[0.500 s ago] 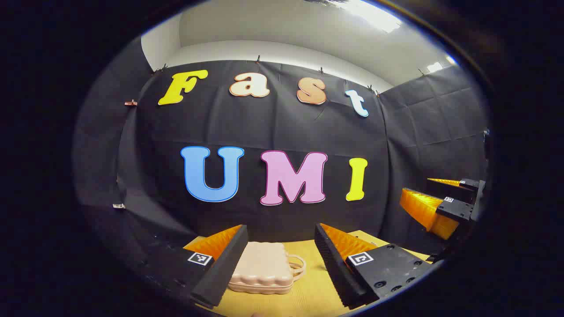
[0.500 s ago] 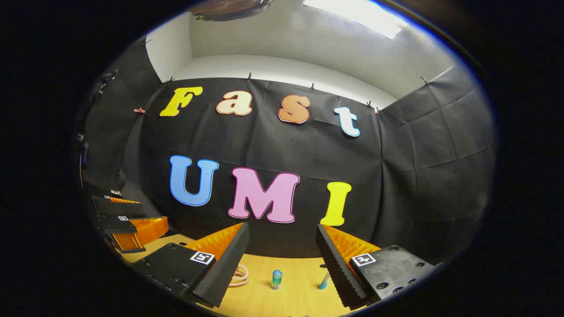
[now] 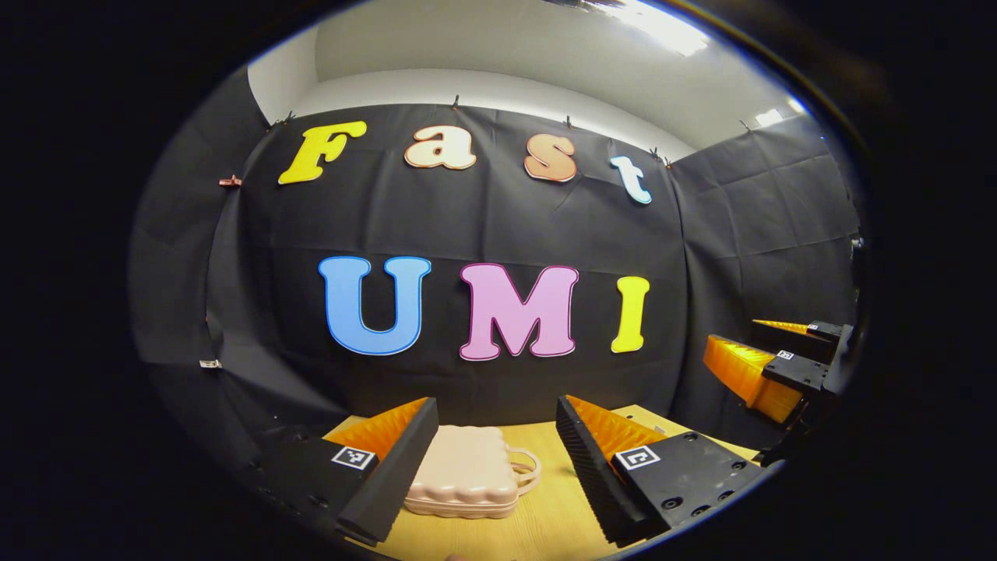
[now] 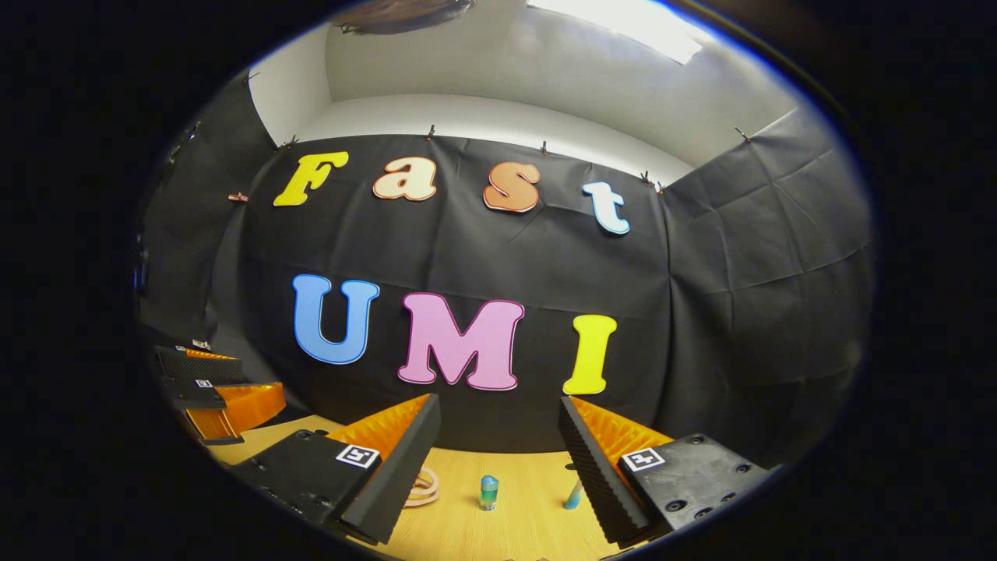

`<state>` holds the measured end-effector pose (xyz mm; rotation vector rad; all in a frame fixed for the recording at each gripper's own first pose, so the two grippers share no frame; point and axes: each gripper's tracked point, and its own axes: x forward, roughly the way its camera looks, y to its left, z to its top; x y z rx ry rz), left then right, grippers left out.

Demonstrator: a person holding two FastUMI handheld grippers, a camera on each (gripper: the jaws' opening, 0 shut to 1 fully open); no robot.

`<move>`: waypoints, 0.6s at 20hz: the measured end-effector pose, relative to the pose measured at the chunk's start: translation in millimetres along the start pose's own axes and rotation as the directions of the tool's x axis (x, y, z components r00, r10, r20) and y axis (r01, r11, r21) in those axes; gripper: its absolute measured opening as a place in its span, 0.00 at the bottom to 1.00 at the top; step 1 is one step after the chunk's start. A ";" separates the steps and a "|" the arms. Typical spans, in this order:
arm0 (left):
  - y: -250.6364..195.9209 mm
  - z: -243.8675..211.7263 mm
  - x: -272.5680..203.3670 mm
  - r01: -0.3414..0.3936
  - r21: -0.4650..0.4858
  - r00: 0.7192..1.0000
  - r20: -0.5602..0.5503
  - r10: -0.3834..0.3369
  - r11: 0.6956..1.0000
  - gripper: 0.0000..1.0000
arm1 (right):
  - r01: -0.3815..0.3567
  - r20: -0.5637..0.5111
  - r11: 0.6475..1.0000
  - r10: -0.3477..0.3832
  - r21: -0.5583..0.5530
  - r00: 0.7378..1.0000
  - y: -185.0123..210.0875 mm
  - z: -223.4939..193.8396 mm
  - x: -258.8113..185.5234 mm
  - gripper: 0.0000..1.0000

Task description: First open the suitcase, pack the skin care products into it, and then close the suitcase.

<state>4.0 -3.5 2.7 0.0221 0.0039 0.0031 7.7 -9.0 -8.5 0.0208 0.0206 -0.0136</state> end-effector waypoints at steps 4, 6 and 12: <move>-17.6 4.0 6.5 0.034 0.014 0.999 0.013 -0.035 0.999 0.95 | -0.001 0.000 1.000 0.001 0.015 1.000 -6.4 0.6 4.2 0.96; -24.3 -4.6 11.1 0.047 -0.015 0.999 -0.011 -0.047 0.999 0.96 | 0.000 -0.002 1.000 0.000 0.014 1.000 -9.8 -1.6 7.8 0.96; -32.2 -22.5 37.0 0.056 -0.017 0.996 -0.074 -0.057 0.998 0.96 | 0.005 -0.016 1.000 -0.004 0.012 1.000 -24.3 -13.3 25.7 0.96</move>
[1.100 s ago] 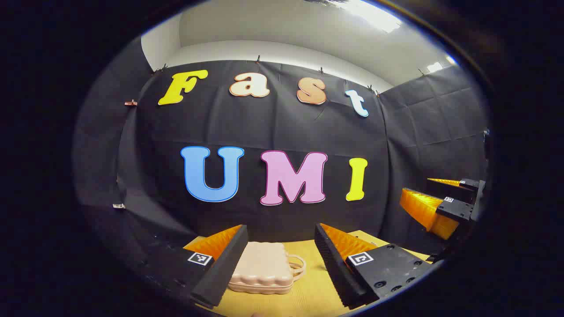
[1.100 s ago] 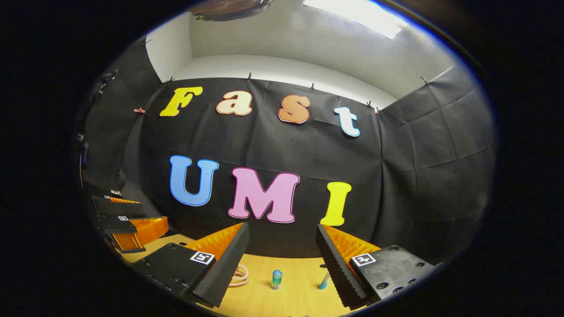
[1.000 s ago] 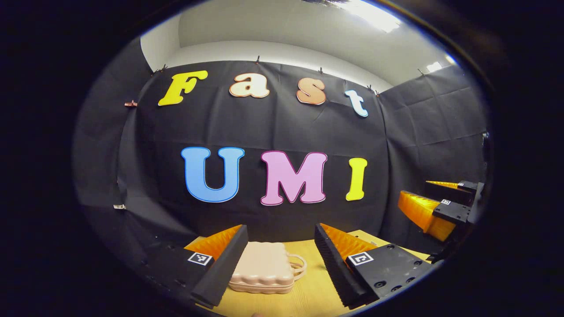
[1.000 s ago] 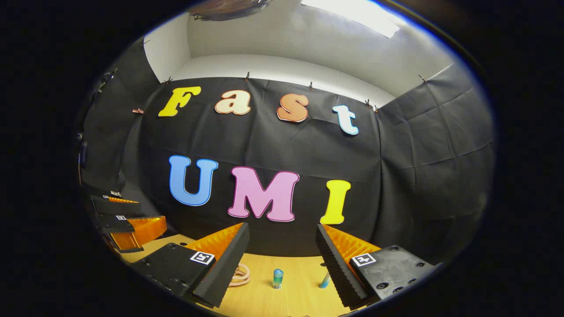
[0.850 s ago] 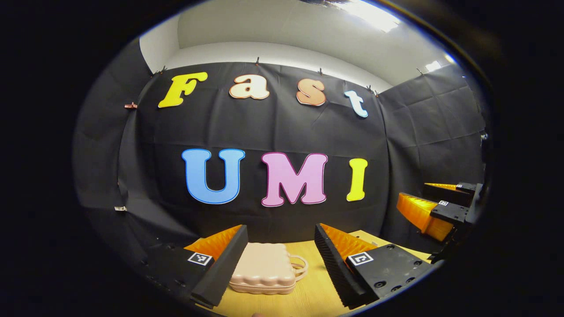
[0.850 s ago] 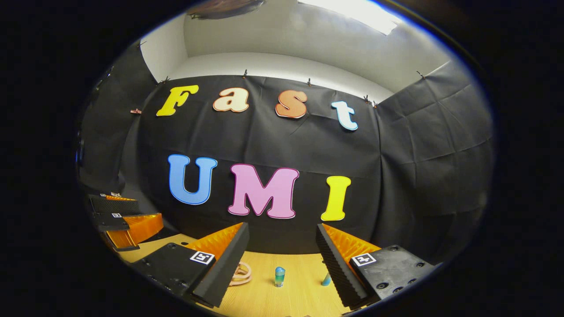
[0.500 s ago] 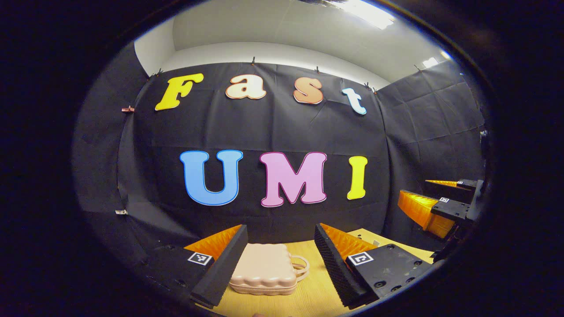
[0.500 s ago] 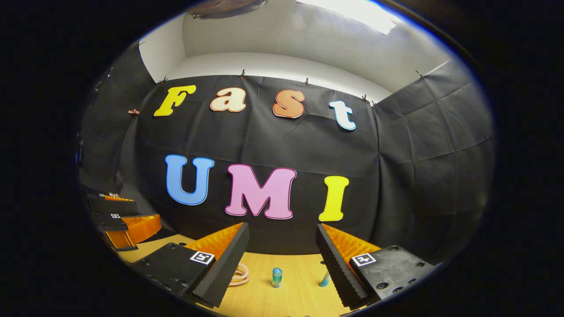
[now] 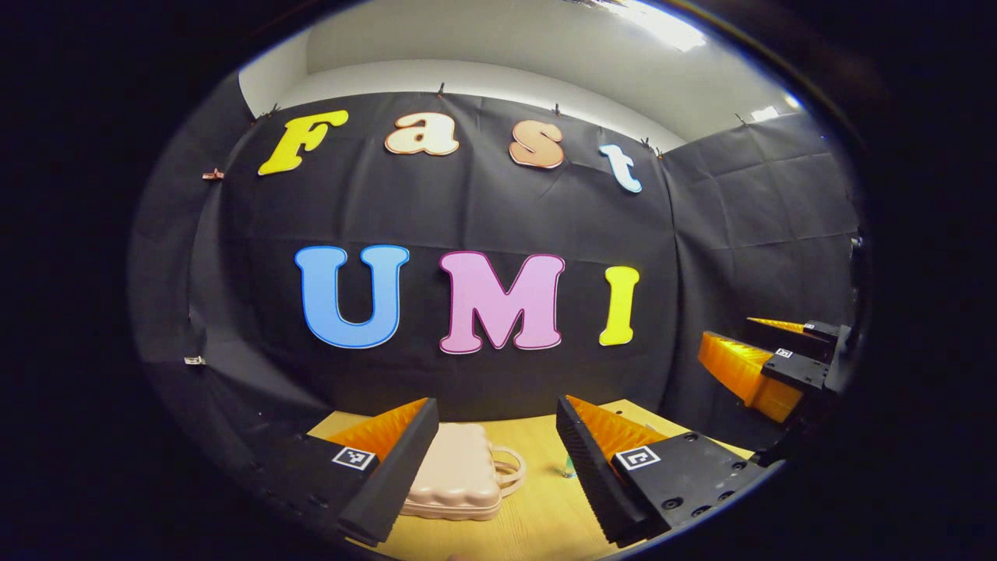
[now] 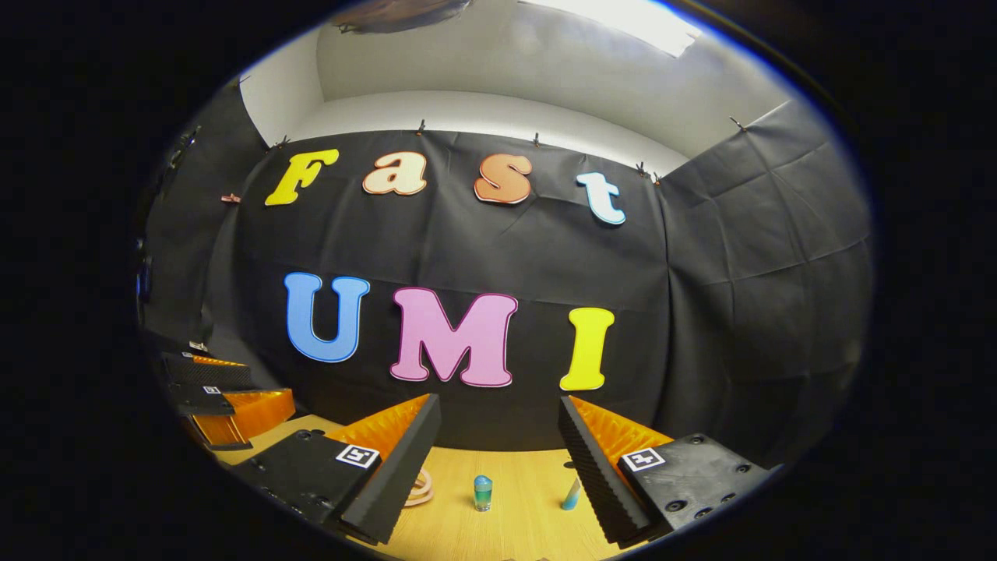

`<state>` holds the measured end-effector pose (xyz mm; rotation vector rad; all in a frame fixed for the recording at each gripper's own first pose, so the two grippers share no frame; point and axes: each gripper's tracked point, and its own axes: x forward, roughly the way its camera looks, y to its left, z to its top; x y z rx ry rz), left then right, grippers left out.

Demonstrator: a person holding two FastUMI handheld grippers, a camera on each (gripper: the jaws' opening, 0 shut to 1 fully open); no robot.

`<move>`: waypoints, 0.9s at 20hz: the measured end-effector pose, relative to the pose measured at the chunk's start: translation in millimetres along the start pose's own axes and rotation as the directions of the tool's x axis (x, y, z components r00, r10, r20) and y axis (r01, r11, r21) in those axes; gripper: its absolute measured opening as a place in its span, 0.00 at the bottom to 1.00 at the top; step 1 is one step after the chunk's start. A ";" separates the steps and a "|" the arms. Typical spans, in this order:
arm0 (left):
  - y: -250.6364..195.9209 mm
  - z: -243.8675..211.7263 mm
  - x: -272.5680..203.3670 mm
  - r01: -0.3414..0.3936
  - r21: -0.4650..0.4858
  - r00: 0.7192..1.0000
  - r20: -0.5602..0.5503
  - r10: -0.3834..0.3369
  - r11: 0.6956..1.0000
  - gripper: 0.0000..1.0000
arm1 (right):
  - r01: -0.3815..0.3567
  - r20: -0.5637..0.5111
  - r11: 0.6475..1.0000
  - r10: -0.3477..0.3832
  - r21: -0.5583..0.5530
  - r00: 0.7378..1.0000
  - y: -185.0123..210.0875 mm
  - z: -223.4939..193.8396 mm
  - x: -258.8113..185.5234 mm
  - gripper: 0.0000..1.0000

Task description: First open the suitcase, pack the skin care products into it, and then close the suitcase.

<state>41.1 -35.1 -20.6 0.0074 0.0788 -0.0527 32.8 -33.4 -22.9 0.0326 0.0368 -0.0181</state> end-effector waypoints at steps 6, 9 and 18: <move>-23.4 -25.9 49.3 0.037 0.001 0.997 -0.064 -0.037 0.999 0.96 | -0.007 -0.013 1.000 0.007 -0.002 1.000 -20.1 -14.0 31.2 0.96; -38.9 -56.1 84.5 0.049 -0.075 0.987 -0.150 -0.060 0.996 0.96 | -0.010 -0.019 1.000 0.010 -0.002 1.000 -34.1 -24.5 52.8 0.96; -63.0 -173.1 209.0 -0.007 -0.104 0.909 -0.415 -0.037 0.995 0.96 | -0.038 -0.076 0.999 0.035 -0.033 0.996 -75.9 -83.2 118.1 0.96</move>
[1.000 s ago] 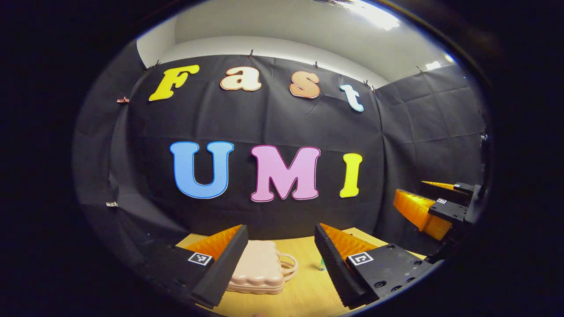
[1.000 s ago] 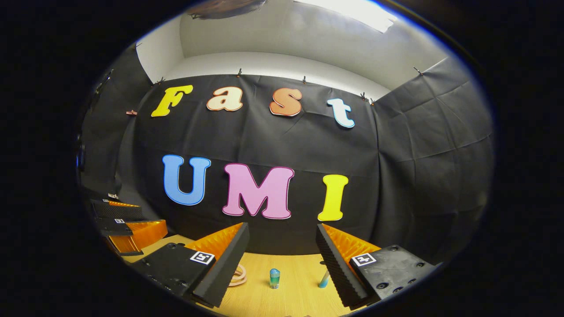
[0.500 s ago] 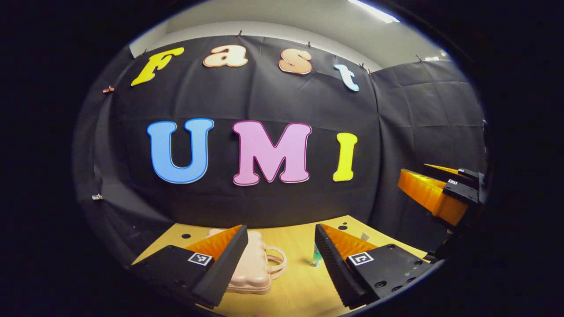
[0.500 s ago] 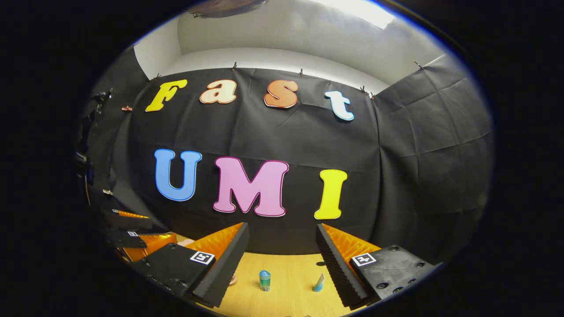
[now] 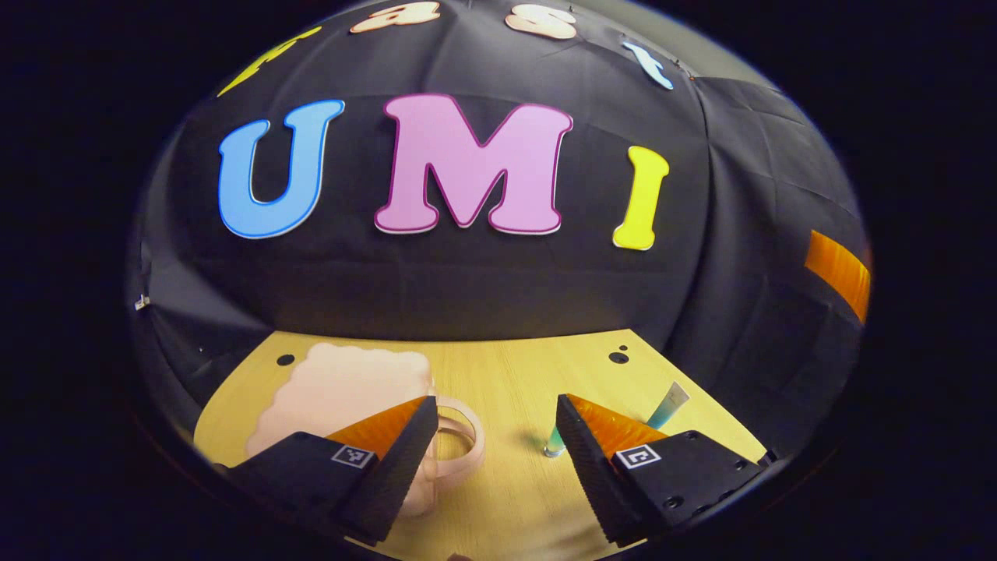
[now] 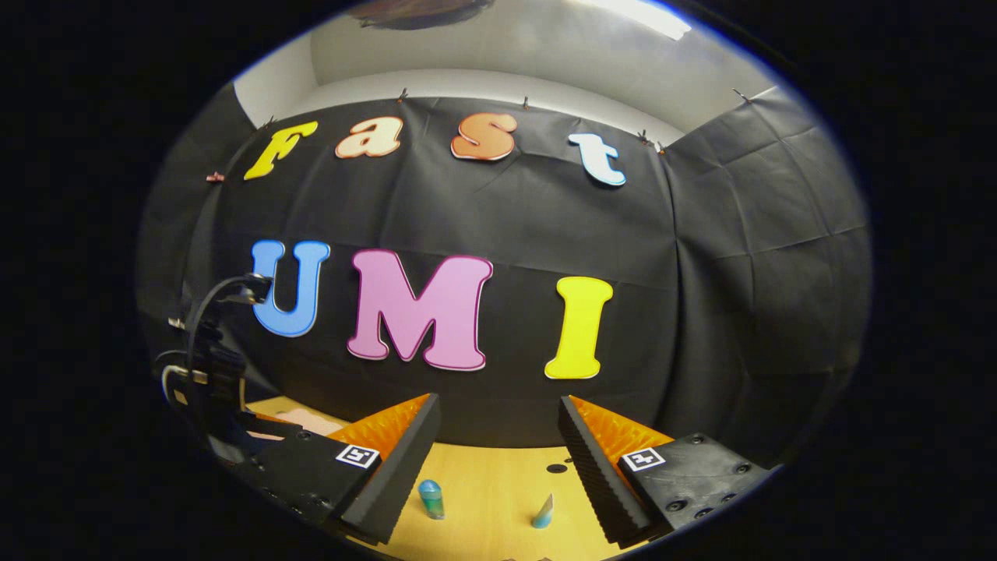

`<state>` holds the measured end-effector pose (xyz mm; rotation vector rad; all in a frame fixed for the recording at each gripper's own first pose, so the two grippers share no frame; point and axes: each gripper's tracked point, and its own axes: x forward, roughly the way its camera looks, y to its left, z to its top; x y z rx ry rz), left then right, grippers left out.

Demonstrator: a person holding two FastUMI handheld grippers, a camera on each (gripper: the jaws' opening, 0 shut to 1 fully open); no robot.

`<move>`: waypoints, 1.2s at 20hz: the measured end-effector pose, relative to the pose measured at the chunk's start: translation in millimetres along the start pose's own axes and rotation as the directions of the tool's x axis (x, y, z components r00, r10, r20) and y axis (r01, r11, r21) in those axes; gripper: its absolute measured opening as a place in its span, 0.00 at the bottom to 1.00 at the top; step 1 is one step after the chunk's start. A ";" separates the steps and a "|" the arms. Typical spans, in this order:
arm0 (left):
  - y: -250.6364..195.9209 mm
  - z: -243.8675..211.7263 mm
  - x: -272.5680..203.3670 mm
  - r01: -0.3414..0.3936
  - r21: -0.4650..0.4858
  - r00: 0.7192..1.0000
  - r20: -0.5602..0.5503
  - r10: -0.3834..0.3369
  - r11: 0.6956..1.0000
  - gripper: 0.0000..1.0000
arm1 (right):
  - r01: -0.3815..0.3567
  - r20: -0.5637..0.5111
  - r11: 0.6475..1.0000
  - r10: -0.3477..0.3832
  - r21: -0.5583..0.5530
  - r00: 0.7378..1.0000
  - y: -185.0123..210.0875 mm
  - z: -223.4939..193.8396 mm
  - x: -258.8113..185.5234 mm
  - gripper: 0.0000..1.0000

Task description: First open the suitcase, pack the skin care products into it, and then close the suitcase.

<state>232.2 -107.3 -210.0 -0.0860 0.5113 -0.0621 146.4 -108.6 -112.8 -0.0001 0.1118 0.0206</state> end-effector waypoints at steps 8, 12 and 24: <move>10.7 -65.6 92.8 -0.069 -0.021 0.975 -0.215 0.063 0.997 0.96 | -0.073 -0.170 0.993 0.088 0.092 0.982 7.2 -84.9 31.4 0.96; 20.6 -84.6 114.0 -0.112 0.024 0.953 -0.281 0.114 0.993 0.94 | -0.079 -0.225 0.986 0.112 0.150 0.968 8.9 -109.9 38.4 0.97; 45.2 -129.8 141.4 -0.286 0.056 0.861 -0.422 0.283 0.956 0.22 | -0.102 -0.259 0.979 0.146 0.175 0.955 4.7 -132.4 41.2 0.97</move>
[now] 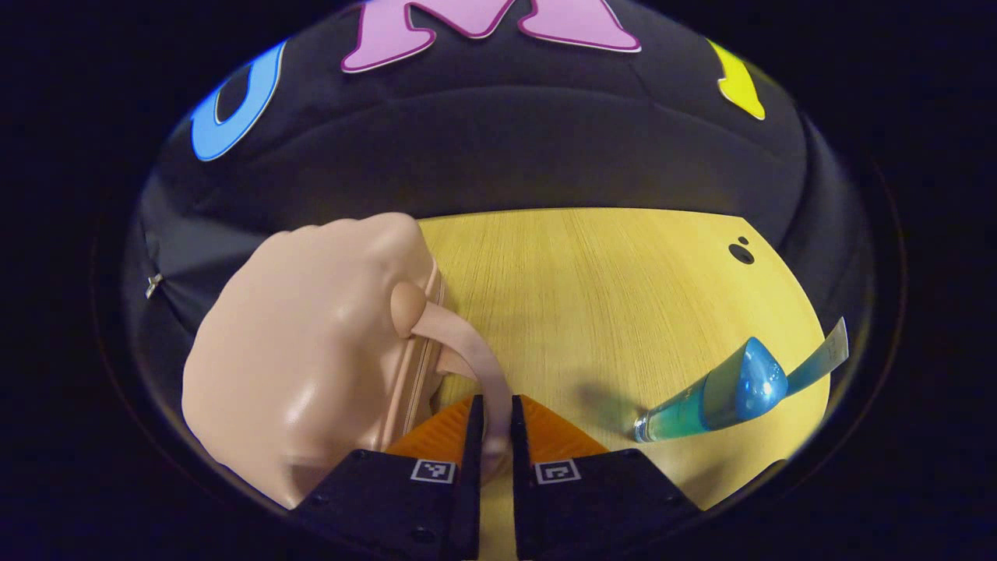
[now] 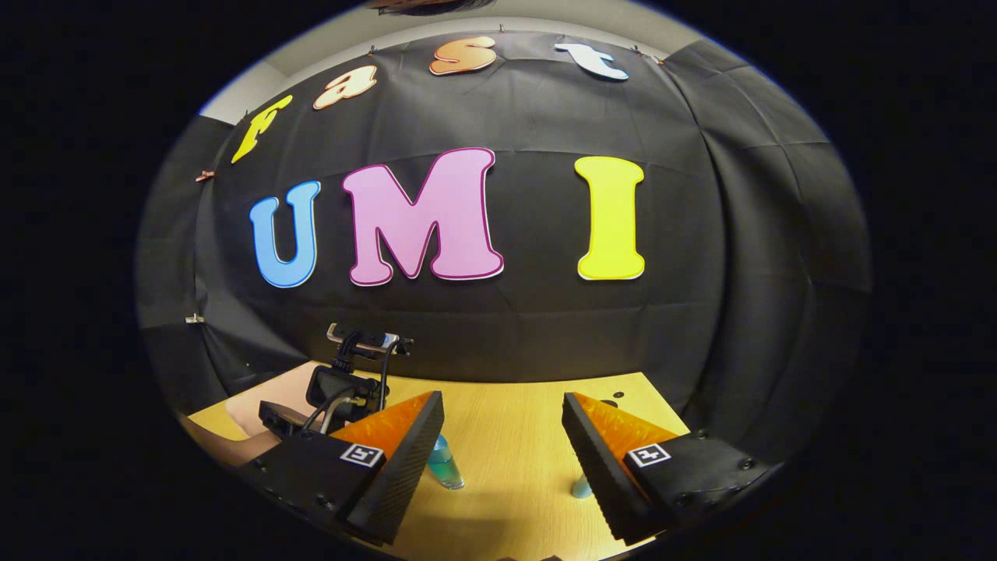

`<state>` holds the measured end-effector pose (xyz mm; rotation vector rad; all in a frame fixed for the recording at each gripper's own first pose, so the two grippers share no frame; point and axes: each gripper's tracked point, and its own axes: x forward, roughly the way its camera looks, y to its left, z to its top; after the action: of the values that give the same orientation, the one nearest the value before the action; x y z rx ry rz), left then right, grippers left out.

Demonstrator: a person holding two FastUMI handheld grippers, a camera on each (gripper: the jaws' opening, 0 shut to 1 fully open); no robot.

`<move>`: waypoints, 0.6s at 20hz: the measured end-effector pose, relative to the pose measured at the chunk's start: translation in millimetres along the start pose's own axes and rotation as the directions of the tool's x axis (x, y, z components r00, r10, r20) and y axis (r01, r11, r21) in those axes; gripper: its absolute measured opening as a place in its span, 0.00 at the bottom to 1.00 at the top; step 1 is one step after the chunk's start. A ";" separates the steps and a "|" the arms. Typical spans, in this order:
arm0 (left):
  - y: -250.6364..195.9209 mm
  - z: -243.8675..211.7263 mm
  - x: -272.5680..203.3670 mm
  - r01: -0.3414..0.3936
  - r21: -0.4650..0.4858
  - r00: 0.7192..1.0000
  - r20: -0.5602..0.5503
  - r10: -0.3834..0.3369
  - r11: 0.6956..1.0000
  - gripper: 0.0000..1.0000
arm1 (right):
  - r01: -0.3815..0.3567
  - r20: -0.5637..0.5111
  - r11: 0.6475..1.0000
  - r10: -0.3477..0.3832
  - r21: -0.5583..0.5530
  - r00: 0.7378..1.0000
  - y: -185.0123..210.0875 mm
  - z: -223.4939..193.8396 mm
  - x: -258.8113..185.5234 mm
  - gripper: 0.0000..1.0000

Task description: First open the suitcase, pack the skin care products into it, and then close the suitcase.

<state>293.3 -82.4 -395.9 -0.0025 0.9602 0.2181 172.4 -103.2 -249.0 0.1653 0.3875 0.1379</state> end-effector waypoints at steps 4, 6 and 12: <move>-4.1 12.9 -10.2 0.033 0.020 0.999 0.039 -0.034 0.999 0.12 | -0.010 -0.002 1.000 0.010 -0.010 1.000 1.3 -0.7 -2.2 0.97; -0.6 27.2 -25.2 0.041 0.023 0.998 0.048 -0.042 0.999 0.08 | -0.011 0.003 1.000 0.011 -0.015 1.000 0.8 0.9 -4.0 0.97; 32.7 82.5 -93.0 0.116 -0.042 0.992 0.062 -0.113 0.992 0.07 | -0.017 0.005 1.000 0.017 0.004 1.000 7.9 2.1 -4.0 0.97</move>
<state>302.7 -59.3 -269.8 -0.0919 0.8923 0.1332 168.8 -96.5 -244.2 0.1733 0.3811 0.1530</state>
